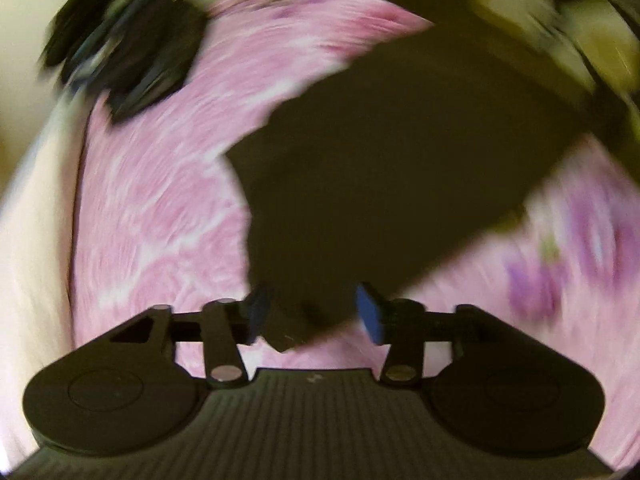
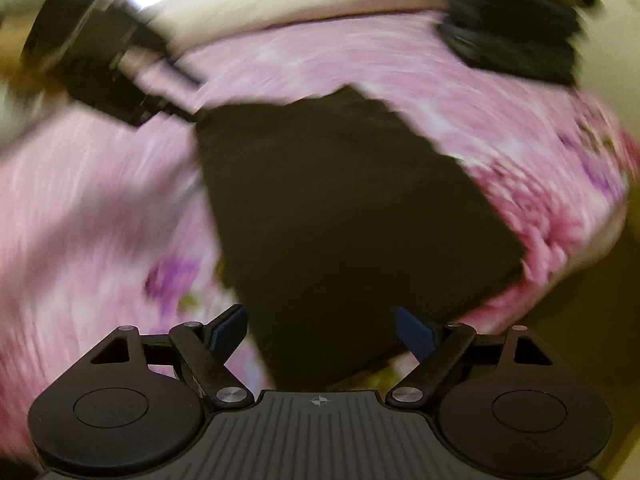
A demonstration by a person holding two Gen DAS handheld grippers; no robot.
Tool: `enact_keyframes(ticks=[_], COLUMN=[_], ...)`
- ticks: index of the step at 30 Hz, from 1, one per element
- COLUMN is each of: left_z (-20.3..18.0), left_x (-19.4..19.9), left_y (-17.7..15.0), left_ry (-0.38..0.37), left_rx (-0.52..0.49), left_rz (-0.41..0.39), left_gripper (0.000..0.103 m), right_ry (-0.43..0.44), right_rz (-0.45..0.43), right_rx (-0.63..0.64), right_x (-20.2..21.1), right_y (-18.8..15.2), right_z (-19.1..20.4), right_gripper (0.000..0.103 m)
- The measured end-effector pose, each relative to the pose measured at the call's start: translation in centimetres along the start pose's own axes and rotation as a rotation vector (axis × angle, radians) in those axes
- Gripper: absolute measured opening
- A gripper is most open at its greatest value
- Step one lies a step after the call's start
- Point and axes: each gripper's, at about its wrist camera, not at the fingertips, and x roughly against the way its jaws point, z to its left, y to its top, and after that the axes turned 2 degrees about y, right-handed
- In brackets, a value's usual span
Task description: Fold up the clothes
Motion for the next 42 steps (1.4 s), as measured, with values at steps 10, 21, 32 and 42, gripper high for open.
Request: enact_keyframes(ticks=[10, 21, 32, 42], left_z=[-6.6, -3.8, 0.8, -0.1], left_x=[-6.1, -7.1, -5.6, -1.7], left_y=[-2.1, 0.4, 2.8, 3.6], left_ry=[0.229, 0.147, -0.021, 0.004], left_rx=[-0.512, -0.496, -0.216, -0.171], left_rz=[-0.053, -0.033, -0.018, -0.016], left_gripper=[0.050, 0.009, 0.009, 0.007], right_ry=[-0.182, -0.186, -0.289, -0.299], right_rz=[0.004, -0.002, -0.068, -0.021], right_rx=[0.347, 0.380, 0.493, 0.518], right_x=[-7.9, -4.9, -8.5, -5.0], right_y=[-2.0, -1.4, -1.4, 0.0], right_z=[6.2, 4.3, 7.5, 3.1], right_gripper=[0.058, 0.024, 0.076, 0.023])
